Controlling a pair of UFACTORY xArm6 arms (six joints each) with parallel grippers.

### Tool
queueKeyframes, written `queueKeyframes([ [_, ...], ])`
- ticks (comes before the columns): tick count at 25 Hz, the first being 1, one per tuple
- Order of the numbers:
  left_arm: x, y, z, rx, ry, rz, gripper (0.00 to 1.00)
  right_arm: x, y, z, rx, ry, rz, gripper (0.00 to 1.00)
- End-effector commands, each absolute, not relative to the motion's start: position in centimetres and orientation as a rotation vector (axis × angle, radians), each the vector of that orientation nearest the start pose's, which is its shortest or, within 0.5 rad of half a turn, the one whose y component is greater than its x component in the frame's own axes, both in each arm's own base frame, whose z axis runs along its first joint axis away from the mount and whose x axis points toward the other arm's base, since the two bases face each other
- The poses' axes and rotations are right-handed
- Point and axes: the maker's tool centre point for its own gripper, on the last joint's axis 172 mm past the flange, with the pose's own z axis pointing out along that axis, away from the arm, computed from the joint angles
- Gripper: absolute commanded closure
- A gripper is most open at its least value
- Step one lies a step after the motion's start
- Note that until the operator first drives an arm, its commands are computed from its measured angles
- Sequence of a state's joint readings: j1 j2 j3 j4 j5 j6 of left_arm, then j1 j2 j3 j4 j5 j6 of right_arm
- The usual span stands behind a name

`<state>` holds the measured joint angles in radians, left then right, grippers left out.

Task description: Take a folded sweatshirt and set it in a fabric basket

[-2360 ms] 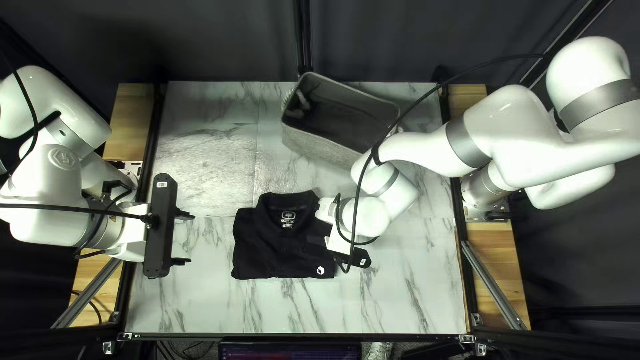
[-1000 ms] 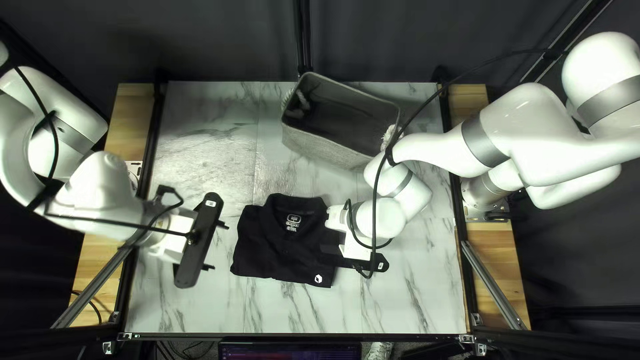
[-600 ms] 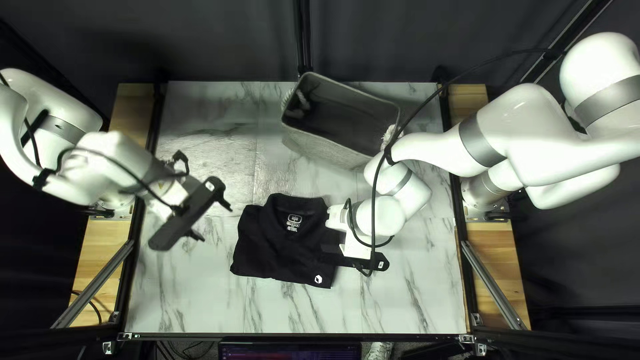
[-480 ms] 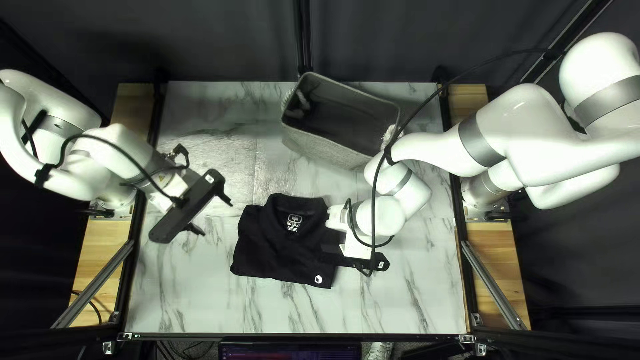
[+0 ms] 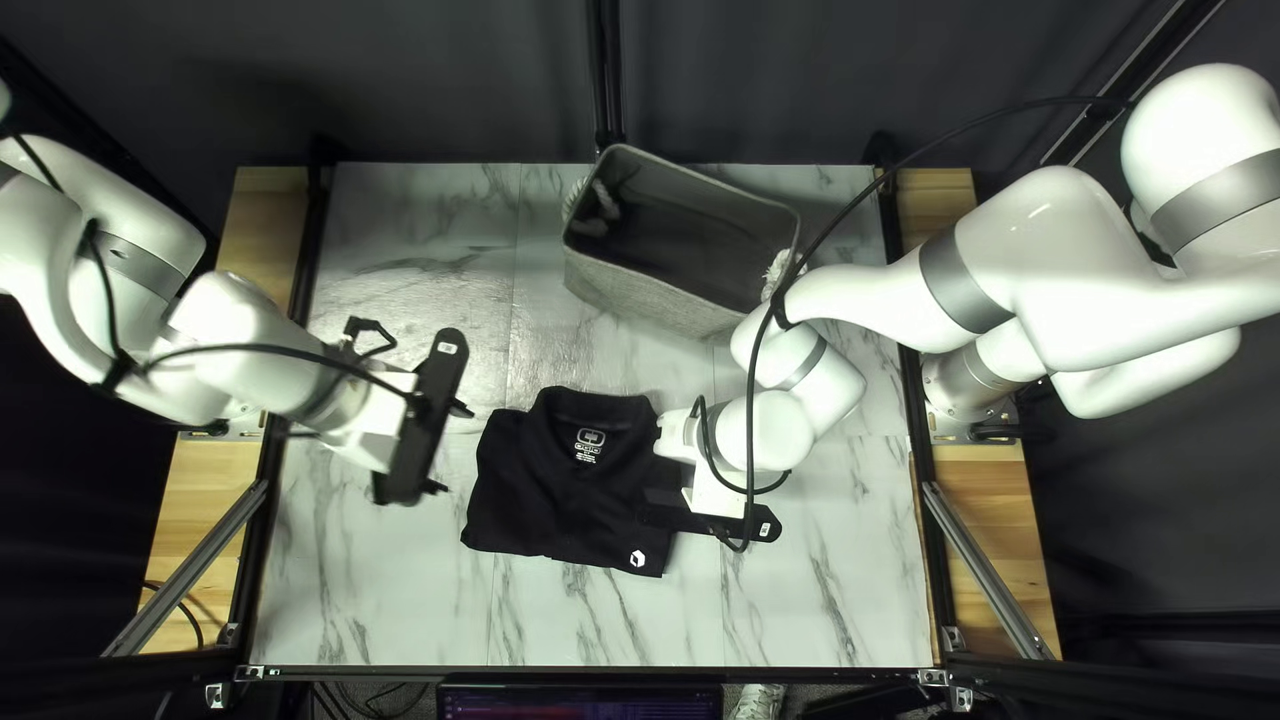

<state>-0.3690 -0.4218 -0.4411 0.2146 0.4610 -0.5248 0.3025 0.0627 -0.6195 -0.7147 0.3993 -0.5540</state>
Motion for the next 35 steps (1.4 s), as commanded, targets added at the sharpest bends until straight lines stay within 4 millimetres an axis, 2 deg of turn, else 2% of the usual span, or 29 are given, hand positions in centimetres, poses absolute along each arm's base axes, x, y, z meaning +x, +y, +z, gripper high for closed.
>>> queueKeyframes([
  [1, 40.0, -12.6, 17.1, -3.11, -0.271, -0.515, 0.0, 42.8, 11.0, 4.9, -2.545, -2.368, -0.187, 1.0],
  [8, 40.0, -12.6, 17.1, -3.11, -0.271, -0.515, 0.0, 42.1, 11.3, 5.2, -2.549, -2.37, -0.191, 1.0],
  [13, 40.1, -12.6, 16.9, -3.11, -0.289, -0.502, 0.0, 42.5, 11.6, 5.0, -2.543, -2.375, -0.181, 1.0],
  [15, 40.9, -12.4, 16.3, -3.108, -0.325, -0.468, 0.0, 42.7, 11.7, 4.8, -2.541, -2.375, -0.176, 1.0],
  [18, 42.5, -11.8, 13.9, -3.137, -0.396, -0.399, 0.0, 42.8, 11.7, 4.7, -2.539, -2.374, -0.169, 1.0],
  [21, 43.4, -11.6, 12.6, -3.151, -0.443, -0.362, 0.0, 42.7, 11.6, 4.8, -2.54, -2.374, -0.167, 1.0],
  [23, 43.4, -11.3, 12.2, -3.158, -0.457, -0.363, 0.0, 42.6, 11.5, 4.9, -2.542, -2.375, -0.168, 1.0],
  [27, 41.9, -10.1, 12.1, -3.172, -0.488, -0.415, 0.0, 42.6, 11.6, 5.0, -2.542, -2.375, -0.169, 1.0],
  [29, 41.4, -9.4, 11.4, -3.18, -0.532, -0.427, 0.0, 42.6, 11.6, 4.8, -2.541, -2.375, -0.166, 1.0],
  [35, 42.2, -9.3, 9.1, -3.224, -0.667, -0.432, 0.0, 42.6, 11.3, 4.6, -2.54, -2.37, -0.162, 1.0],
])
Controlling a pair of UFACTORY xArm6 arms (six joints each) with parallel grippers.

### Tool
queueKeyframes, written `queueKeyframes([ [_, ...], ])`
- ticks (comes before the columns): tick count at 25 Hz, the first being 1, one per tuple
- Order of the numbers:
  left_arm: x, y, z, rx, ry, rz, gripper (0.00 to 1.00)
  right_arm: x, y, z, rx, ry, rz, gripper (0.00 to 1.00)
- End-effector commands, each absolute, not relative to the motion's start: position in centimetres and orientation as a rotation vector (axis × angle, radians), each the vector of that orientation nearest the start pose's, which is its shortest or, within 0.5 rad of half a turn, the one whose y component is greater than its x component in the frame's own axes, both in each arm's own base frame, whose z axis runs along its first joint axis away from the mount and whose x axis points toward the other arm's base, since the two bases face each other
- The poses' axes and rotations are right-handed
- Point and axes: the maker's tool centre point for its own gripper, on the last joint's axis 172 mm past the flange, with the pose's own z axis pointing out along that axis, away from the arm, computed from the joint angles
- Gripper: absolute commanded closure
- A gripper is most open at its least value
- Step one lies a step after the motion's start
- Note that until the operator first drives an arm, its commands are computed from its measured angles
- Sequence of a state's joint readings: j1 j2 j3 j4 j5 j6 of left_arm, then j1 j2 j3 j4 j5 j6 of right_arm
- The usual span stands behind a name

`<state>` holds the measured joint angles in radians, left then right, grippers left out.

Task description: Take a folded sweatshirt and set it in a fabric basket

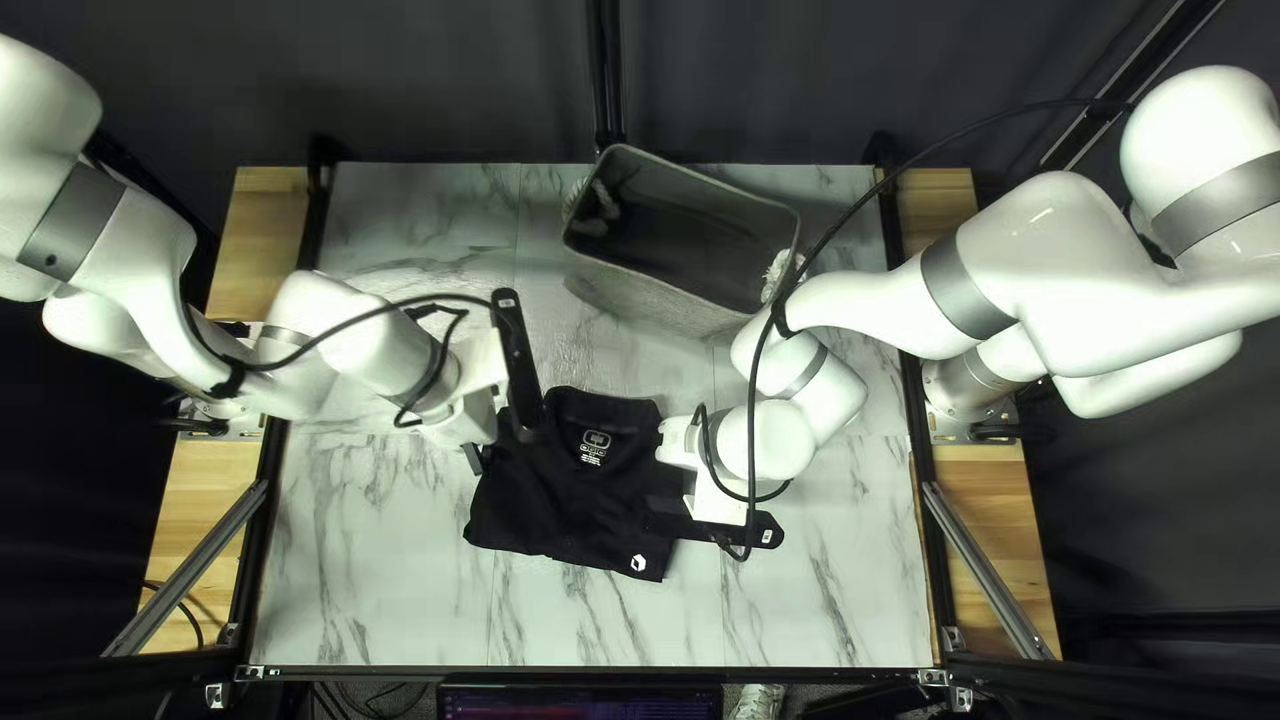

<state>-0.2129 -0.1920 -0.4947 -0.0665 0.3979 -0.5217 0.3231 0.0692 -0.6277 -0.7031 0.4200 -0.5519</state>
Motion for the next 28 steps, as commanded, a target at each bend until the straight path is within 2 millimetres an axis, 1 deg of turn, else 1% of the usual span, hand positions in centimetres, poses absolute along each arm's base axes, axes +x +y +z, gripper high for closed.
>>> queueKeyframes([
  [1, 42.4, -9.4, 8.7, -3.233, -0.683, -0.432, 0.0, 42.7, 11.3, 4.6, -2.541, -2.369, -0.162, 1.0],
  [3, 42.4, -9.4, 8.2, -3.248, -0.709, -0.435, 0.0, 42.8, 11.3, 4.4, -2.54, -2.367, -0.16, 1.0],
  [7, 41.3, -9.2, 7.4, -3.258, -0.72, -0.457, 0.0, 42.9, 11.4, 4.2, -2.537, -2.365, -0.155, 1.0],
  [11, 40.8, -9.3, 5.8, -3.259, -0.729, -0.465, 0.0, 42.7, 11.3, 4.4, -2.539, -2.364, -0.158, 1.0],
  [20, 40.8, -8.6, 3.5, -3.252, -0.727, -0.474, 0.0, 42.5, 11.5, 4.4, -2.539, -2.368, -0.159, 1.0],
  [28, 40.9, -7.9, 2.7, -3.234, -0.718, -0.471, 0.0, 42.6, 11.5, 4.3, -2.538, -2.368, -0.159, 1.0],
])
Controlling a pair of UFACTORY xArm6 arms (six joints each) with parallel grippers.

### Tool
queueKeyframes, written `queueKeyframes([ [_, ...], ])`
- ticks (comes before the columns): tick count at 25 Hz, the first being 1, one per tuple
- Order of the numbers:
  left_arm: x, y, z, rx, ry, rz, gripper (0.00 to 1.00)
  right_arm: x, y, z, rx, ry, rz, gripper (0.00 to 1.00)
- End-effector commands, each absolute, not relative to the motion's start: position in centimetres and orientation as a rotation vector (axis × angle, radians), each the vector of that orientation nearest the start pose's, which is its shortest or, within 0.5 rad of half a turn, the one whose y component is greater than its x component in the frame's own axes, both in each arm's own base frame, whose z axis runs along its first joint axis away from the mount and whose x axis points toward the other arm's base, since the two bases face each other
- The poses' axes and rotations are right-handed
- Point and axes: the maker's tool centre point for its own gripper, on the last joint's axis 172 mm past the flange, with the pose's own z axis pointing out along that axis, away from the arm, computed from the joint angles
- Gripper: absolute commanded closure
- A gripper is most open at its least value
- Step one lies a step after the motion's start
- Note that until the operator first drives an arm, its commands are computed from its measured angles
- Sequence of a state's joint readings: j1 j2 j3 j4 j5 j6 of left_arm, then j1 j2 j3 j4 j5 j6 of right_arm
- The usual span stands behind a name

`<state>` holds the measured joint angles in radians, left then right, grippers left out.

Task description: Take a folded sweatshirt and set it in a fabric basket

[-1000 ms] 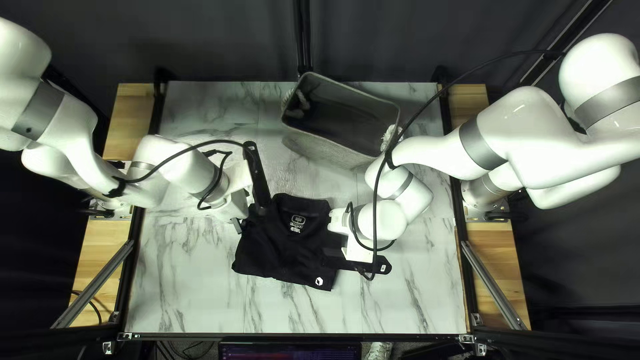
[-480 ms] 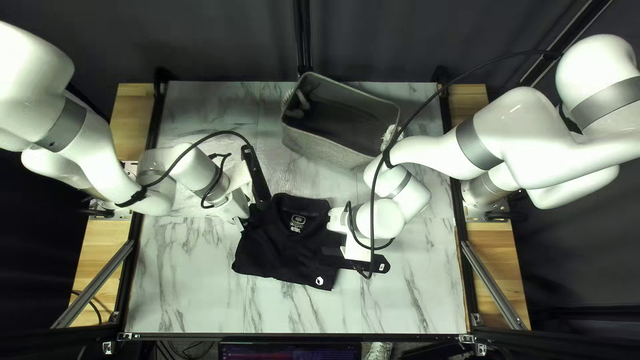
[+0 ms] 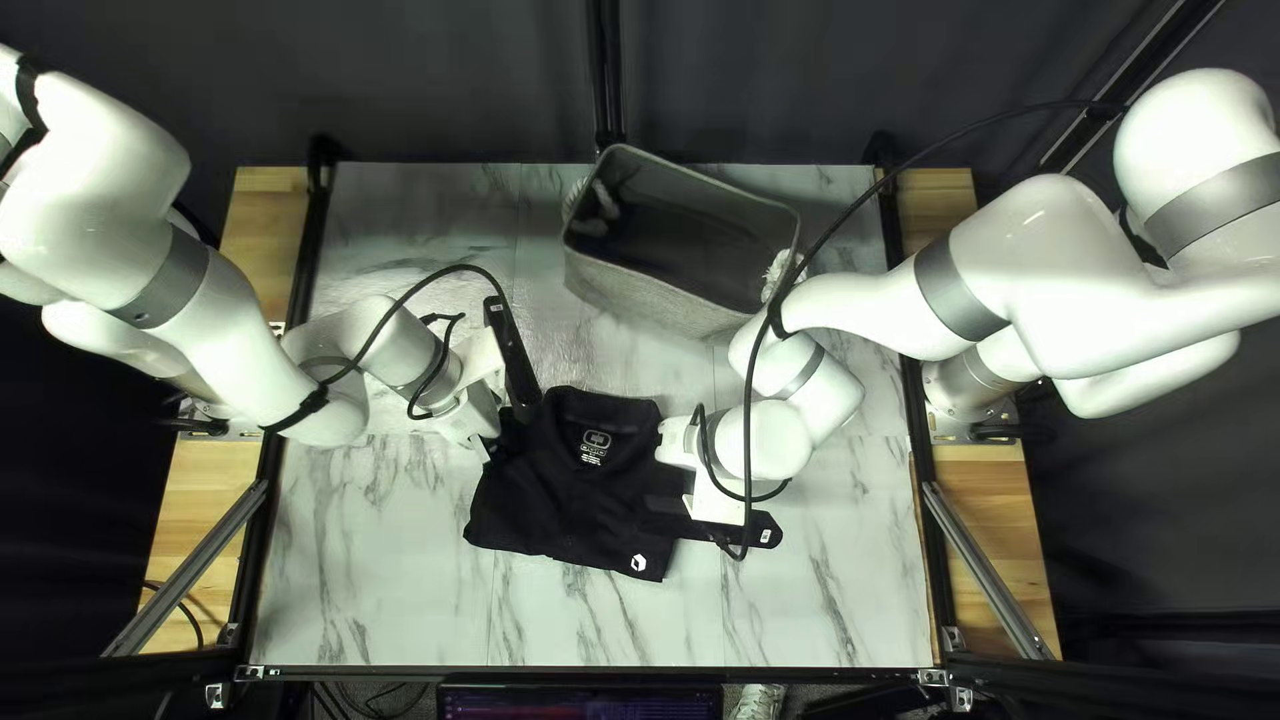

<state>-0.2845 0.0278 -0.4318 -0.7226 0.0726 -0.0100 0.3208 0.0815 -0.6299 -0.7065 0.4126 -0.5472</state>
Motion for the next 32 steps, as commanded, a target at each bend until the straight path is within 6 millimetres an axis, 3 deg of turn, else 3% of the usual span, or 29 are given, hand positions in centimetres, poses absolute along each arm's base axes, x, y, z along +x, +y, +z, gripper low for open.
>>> queueKeyframes([
  [1, 40.9, -7.9, 2.4, -3.236, -0.718, -0.469, 0.0, 42.6, 11.5, 4.3, -2.539, -2.368, -0.159, 1.0],
  [14, 41.1, -8.1, 2.0, -3.248, -0.698, -0.438, 0.0, 42.4, 11.6, 4.3, -2.543, -2.368, -0.155, 1.0],
  [16, 41.0, -8.2, 2.1, -3.254, -0.686, -0.428, 0.23, 42.4, 11.5, 4.2, -2.545, -2.367, -0.154, 1.0],
  [17, 41.0, -8.2, 2.1, -3.257, -0.683, -0.425, 0.89, 42.4, 11.5, 4.2, -2.545, -2.366, -0.154, 1.0],
  [21, 41.0, -8.4, 2.0, -3.272, -0.665, -0.406, 1.0, 42.4, 11.4, 4.3, -2.547, -2.365, -0.154, 1.0],
  [27, 41.4, -8.8, 2.3, -3.279, -0.639, -0.38, 1.0, 42.2, 11.4, 4.3, -2.551, -2.365, -0.152, 1.0],
  [32, 42.1, -9.3, 4.1, -3.269, -0.601, -0.388, 1.0, 42.0, 10.9, 4.4, -2.557, -2.359, -0.158, 1.0],
])
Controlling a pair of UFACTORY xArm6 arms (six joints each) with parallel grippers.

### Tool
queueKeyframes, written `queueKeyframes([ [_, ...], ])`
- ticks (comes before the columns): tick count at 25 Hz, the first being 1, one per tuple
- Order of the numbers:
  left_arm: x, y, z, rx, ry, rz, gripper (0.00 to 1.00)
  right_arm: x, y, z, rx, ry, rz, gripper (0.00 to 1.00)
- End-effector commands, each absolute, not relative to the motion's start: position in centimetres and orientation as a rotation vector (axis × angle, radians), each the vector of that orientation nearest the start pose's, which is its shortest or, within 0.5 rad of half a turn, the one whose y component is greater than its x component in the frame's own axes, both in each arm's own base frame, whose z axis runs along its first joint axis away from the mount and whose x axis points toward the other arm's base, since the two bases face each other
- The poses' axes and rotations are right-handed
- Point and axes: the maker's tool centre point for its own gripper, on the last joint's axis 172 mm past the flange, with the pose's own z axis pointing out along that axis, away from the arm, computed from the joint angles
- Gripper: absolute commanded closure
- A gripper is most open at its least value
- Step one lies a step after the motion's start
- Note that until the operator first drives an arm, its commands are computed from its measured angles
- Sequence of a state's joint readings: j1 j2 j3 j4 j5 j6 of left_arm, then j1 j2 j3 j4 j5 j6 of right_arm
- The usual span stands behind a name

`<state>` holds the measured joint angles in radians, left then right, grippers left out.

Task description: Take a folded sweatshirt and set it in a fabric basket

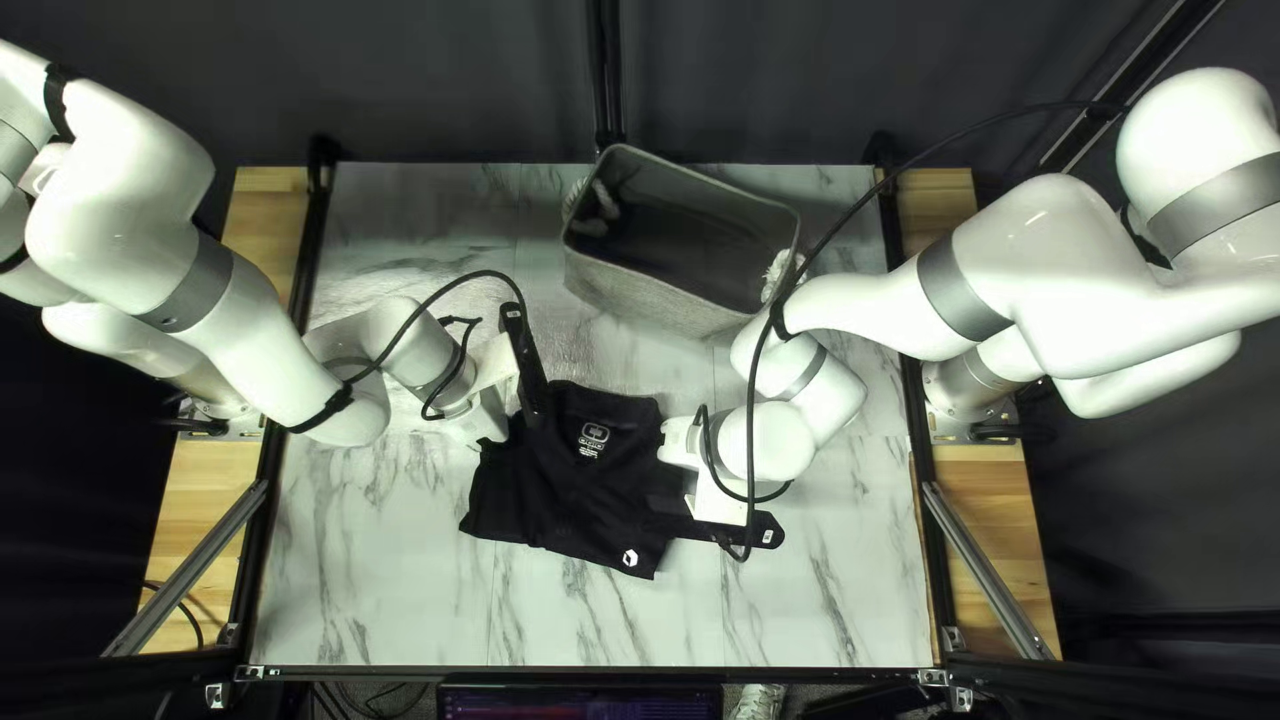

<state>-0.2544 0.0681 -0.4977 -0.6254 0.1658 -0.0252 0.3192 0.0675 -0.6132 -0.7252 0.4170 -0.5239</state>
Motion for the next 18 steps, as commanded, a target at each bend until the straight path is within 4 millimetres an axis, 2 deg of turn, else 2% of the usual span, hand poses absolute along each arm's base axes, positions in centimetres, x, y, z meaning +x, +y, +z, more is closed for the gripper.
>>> queueKeyframes([
  [1, 42.2, -9.5, 4.4, -3.27, -0.592, -0.393, 1.0, 42.0, 10.8, 4.6, -2.559, -2.359, -0.164, 1.0],
  [4, 42.6, -9.8, 5.2, -3.279, -0.563, -0.407, 1.0, 42.0, 10.6, 5.4, -2.565, -2.362, -0.178, 1.0],
  [7, 42.8, -9.4, 7.1, -3.285, -0.532, -0.43, 1.0, 41.8, 9.9, 6.9, -2.583, -2.364, -0.19, 1.0],
  [11, 43.0, -8.0, 8.6, -3.291, -0.504, -0.429, 1.0, 41.5, 8.8, 9.1, -2.618, -2.374, -0.208, 1.0],
  [18, 42.8, -5.6, 11.6, -3.306, -0.469, -0.451, 1.0, 40.8, 7.1, 10.8, -2.653, -2.383, -0.223, 1.0],
])
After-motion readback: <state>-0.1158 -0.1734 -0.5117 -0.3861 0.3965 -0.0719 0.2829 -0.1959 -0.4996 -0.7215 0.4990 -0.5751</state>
